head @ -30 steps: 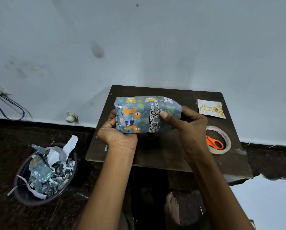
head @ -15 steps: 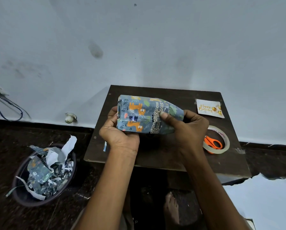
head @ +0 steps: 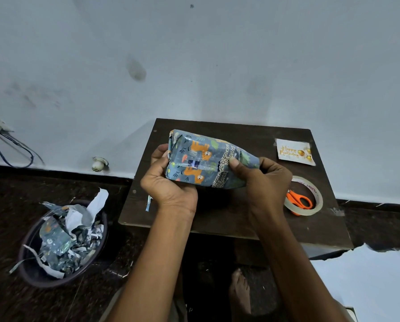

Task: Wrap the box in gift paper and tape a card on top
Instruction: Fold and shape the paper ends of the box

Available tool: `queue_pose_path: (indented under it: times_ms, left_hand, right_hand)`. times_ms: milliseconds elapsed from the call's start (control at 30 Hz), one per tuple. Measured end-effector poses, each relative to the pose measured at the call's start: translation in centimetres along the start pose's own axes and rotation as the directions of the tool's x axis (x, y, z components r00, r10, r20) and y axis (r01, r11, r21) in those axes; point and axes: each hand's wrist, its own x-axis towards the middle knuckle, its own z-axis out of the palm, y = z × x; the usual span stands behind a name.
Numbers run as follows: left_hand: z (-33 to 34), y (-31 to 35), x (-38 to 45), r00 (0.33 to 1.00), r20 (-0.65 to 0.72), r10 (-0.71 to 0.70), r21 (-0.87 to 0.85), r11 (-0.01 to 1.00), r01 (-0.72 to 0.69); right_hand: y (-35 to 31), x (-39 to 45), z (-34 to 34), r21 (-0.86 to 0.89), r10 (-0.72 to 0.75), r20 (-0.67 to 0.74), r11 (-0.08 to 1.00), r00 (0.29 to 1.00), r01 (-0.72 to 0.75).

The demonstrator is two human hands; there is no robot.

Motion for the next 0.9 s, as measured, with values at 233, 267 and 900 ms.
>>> queue_pose_path:
  times_ms: [233, 267, 900]
  left_hand:
    - [0.1, 0.1, -0.6, 0.985, 0.163, 0.064, 0.135, 0.987, -0.087]
    - [0.2, 0.1, -0.9, 0.975, 0.204, 0.083, 0.163, 0.979, -0.118]
    - [0.2, 1.2, -2.6, 0.715, 0.695, 0.077, 0.402, 0.783, -0.475]
  right_hand:
    - [0.6, 0.2, 0.0, 0.107, 0.196, 0.007, 0.975, 0.981, -0.196]
    - [0.8, 0.5, -0.2, 0.122, 0.240, 0.027, 0.963, 0.970, -0.241]
    - [1.9, 2.9, -1.2, 0.223, 0.351, 0.334, 0.872, 0.875, -0.435]
